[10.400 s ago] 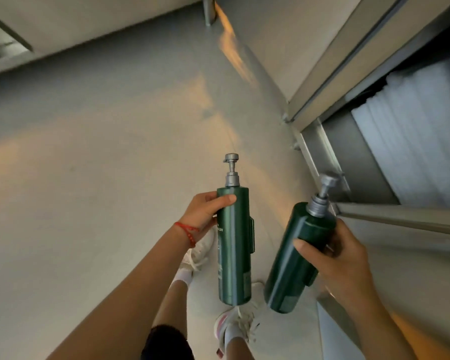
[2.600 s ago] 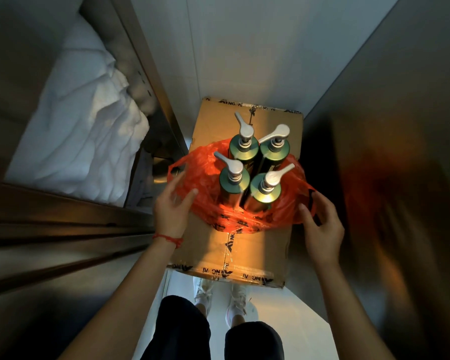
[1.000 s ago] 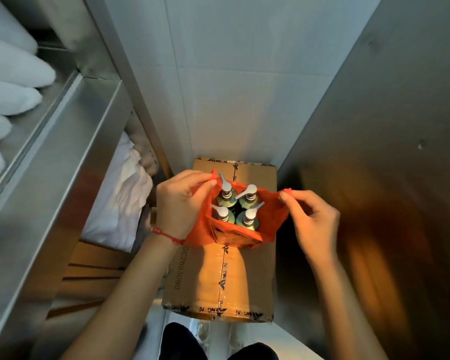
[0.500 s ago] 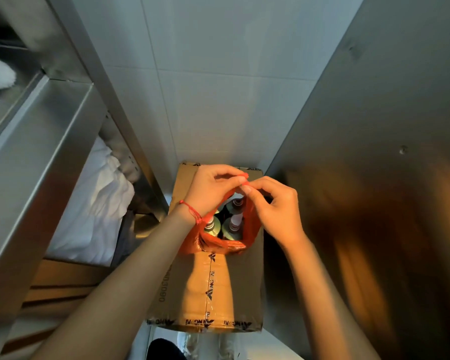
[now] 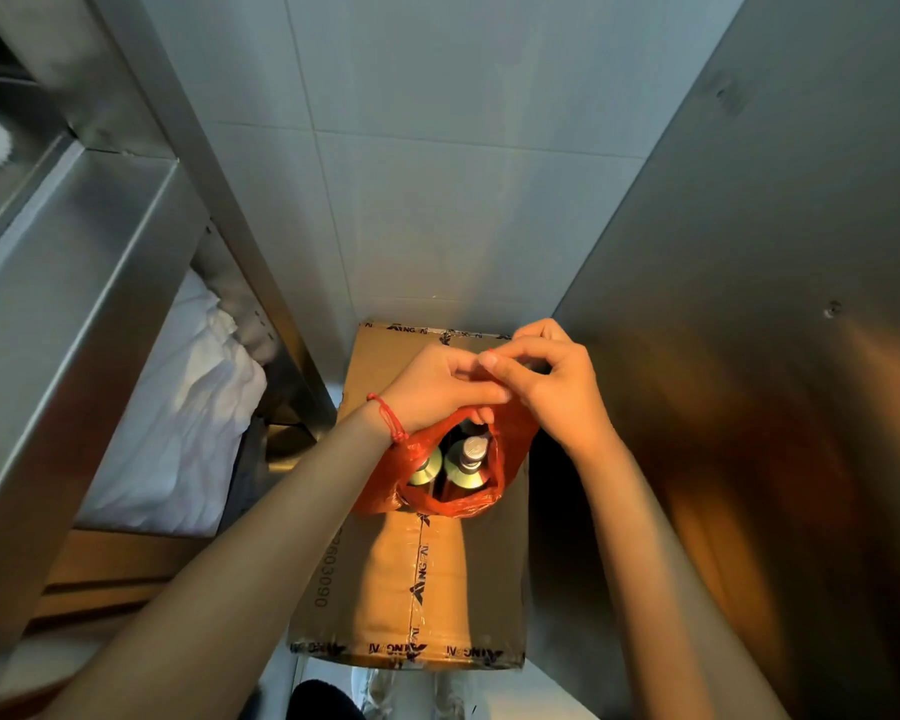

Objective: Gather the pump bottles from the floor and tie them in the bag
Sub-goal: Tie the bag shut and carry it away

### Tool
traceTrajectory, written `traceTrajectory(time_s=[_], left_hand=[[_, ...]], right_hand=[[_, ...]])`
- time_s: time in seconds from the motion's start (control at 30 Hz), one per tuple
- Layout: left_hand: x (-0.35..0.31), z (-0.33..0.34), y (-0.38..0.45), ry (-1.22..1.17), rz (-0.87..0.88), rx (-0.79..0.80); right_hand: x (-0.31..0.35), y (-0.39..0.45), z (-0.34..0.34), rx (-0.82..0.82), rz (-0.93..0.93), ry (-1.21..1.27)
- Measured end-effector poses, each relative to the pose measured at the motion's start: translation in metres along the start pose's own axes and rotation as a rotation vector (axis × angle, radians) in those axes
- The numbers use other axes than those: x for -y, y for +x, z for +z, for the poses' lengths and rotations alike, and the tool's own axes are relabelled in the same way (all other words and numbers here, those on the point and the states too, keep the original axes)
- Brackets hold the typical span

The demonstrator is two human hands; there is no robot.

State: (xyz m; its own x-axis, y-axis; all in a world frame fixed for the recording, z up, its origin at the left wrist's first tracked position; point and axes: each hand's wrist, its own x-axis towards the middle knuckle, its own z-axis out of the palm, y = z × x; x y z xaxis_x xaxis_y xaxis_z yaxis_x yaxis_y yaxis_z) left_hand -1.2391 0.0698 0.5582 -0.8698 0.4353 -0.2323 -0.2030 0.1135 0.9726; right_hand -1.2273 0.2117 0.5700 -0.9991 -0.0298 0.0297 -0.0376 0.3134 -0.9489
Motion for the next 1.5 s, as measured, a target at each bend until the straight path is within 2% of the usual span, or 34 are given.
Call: traceTrajectory(time_s=[0.1, 0.27, 0.4, 0.53, 0.63, 0.73, 0.83, 0.9, 1.03, 1.2, 1.3, 1.4, 1.5], left_hand=[[0.003, 0.0, 0.003, -0.05, -0.025, -0.073], [0.006, -0.005, 0.002, -0.147, -0.066, -0.071], [0.004, -0.007, 0.0, -0.109, -0.084, -0.097], [0.007, -0.015, -0.003, -0.114, -0.115, -0.272], [0.008, -0.017, -0.004, -0.254, -0.184, -0.349], [0.006, -0.013, -0.006, -0.388, -0.218, -0.338], [0.005, -0.012, -0.009, -0.387, -0.226, -0.328], [0.005, -0.012, -0.01, -0.327, -0.202, -0.329], [0.008, -0.013, -0.013, -0.162, -0.06, -0.339], [0.018, -0.003, -0.02, 0.01, 0.121, -0.352], [0.029, 0.005, -0.02, -0.013, 0.115, -0.499], [0.035, 0.015, -0.018, -0.16, 0.03, -0.617], [0.034, 0.023, -0.018, -0.269, -0.016, -0.706]], right_hand=[[-0.008, 0.0, -0.001, -0.078, 0.052, 0.124], [-0.02, -0.013, 0.004, -0.014, 0.095, 0.177], [-0.021, -0.016, 0.016, -0.199, 0.124, 0.171], [-0.024, -0.021, 0.023, -0.284, 0.173, 0.179], [-0.025, -0.031, 0.029, -0.236, 0.128, 0.19], [-0.025, -0.037, 0.037, -0.132, 0.089, 0.177], [-0.026, -0.036, 0.042, -0.16, 0.085, 0.114], [-0.028, -0.034, 0.043, -0.19, 0.086, 0.041], [-0.032, -0.028, 0.039, -0.047, 0.173, -0.054], [-0.033, -0.024, 0.037, -0.119, 0.125, -0.344], [-0.033, -0.026, 0.044, -0.173, 0.139, -0.408], [-0.032, -0.026, 0.052, -0.257, 0.317, -0.233], [-0.028, -0.026, 0.055, -0.265, 0.514, 0.176]])
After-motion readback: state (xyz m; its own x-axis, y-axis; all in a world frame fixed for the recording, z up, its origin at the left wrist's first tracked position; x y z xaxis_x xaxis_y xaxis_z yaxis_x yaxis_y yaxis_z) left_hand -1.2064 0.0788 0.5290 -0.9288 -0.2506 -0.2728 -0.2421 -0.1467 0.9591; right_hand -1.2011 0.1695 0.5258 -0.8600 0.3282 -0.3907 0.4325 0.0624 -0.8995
